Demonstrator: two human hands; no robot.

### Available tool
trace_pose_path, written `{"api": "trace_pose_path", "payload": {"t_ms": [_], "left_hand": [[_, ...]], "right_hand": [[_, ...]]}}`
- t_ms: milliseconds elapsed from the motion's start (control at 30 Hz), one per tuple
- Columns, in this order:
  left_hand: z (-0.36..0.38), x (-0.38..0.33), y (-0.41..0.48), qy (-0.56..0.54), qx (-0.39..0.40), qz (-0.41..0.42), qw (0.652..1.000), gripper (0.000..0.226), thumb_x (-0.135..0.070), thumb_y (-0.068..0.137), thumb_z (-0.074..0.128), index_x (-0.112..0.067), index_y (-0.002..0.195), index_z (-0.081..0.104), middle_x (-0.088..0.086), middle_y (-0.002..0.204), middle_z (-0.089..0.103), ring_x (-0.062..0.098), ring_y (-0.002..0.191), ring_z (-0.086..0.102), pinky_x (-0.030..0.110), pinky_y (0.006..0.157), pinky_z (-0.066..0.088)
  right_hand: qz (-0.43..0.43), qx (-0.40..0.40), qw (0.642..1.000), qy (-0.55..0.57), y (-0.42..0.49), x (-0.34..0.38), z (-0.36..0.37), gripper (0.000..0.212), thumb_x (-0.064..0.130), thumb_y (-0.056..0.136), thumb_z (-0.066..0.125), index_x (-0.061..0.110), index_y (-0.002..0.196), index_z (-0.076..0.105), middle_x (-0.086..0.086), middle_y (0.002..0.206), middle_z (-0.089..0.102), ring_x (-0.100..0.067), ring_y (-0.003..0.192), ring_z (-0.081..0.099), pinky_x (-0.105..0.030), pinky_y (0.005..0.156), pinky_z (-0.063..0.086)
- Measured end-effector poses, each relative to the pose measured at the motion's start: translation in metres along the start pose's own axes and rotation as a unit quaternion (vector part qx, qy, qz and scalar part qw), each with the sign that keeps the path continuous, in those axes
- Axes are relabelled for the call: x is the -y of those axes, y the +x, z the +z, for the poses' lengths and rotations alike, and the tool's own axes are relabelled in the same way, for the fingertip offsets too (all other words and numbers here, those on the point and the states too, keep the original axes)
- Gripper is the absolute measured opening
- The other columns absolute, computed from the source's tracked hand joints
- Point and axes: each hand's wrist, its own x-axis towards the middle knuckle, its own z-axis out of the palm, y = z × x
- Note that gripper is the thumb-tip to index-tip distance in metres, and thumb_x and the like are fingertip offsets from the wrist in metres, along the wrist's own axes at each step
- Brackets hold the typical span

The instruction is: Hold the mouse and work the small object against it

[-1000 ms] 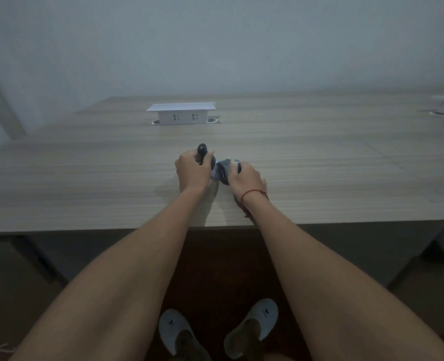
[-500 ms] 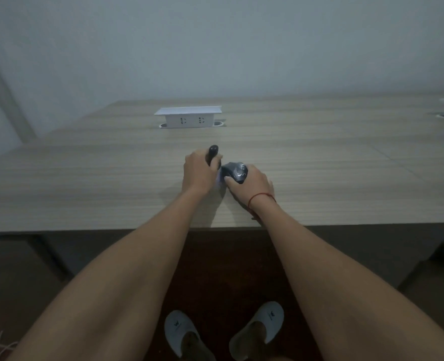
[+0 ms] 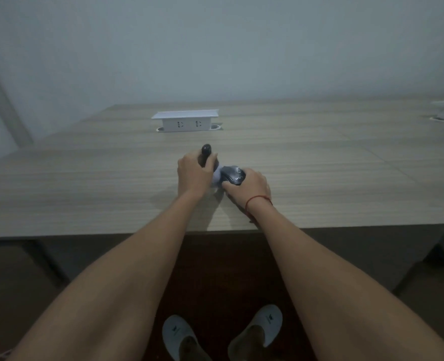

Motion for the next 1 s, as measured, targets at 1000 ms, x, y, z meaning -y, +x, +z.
{"api": "trace_pose_path", "payload": {"t_ms": [1000], "left_hand": [[-0.003, -0.01, 0.014, -0.005, 0.059, -0.001, 0.998, 0.023, -0.025, 0.095, 0.057, -0.004, 0.097, 0.064, 0.01, 0.095, 0.063, 0.018, 0.086, 0.057, 0.025, 0.075, 0.041]], "right_hand": [[-0.06, 0.187, 0.979, 0.063, 0.018, -0.027, -0.04, 0.056, 0.031, 0.086, 0.069, 0.02, 0.137, 0.049, -0.005, 0.133, 0.055, -0.023, 0.123, 0.049, -0.037, 0.1, 0.042]]}}
